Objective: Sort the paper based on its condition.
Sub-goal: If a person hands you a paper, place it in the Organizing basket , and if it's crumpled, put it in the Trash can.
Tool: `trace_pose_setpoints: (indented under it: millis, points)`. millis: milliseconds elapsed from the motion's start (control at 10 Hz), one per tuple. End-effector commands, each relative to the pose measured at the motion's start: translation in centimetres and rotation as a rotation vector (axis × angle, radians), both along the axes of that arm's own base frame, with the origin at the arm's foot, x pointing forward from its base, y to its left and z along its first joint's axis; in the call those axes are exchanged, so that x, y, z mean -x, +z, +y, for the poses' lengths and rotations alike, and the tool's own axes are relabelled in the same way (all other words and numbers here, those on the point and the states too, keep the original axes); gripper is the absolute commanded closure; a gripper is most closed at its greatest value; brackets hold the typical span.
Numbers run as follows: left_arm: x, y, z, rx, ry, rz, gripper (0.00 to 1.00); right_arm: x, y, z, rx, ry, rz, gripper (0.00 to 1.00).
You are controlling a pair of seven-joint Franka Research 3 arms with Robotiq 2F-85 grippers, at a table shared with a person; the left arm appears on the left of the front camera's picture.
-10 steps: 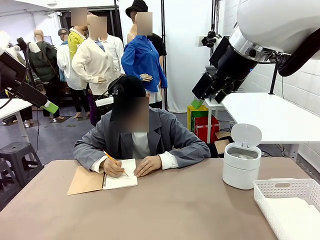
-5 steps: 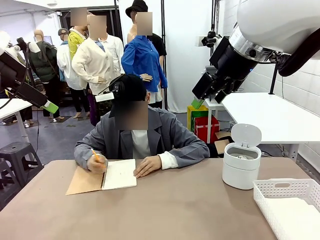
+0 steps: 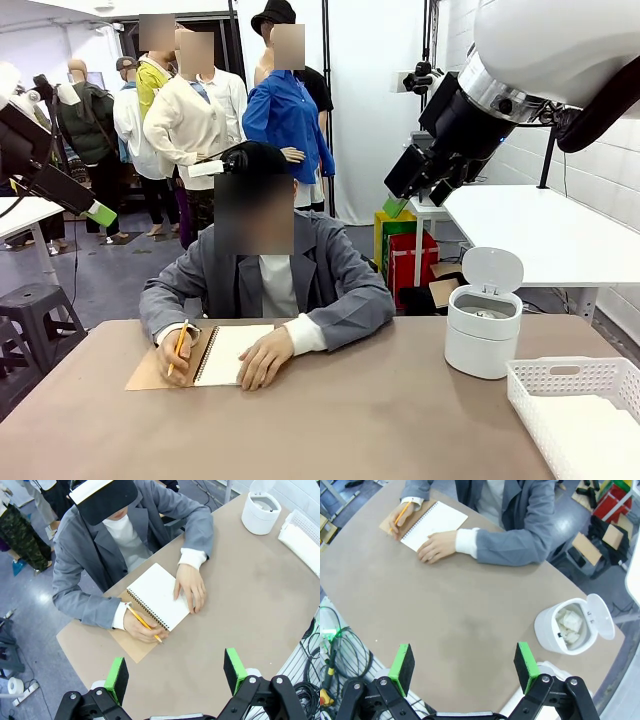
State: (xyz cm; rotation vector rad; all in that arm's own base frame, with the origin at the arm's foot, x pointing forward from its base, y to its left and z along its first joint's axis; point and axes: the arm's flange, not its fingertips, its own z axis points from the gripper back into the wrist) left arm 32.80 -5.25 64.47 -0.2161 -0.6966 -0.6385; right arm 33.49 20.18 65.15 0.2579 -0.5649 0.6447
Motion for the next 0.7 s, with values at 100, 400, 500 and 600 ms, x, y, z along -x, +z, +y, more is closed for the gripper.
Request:
trace_pose_setpoints:
  millis: [100, 400, 500, 600]
  points:
    - [-0.03, -0.05, 0.02, -0.002, -0.002, 0.0, 0.0, -0.03, 0.01, -0.02, -0.001, -0.001, -0.001, 0.0]
    - [-0.03, -0.05, 0.02, -0.002, -0.002, 0.0, 0.0, -0.03, 0.01, -0.02, -0.001, -0.001, -0.001, 0.0]
    - [-0.03, -0.05, 0.02, -0.002, -0.002, 0.0, 0.0, -0.03, 0.01, -0.02, -0.001, -0.001, -0.001, 0.0]
    - [-0.03, -0.05, 0.02, -0.002, -0.002, 0.0, 0.0, -0.03, 0.01, -0.02, -0.001, -0.001, -0.001, 0.0]
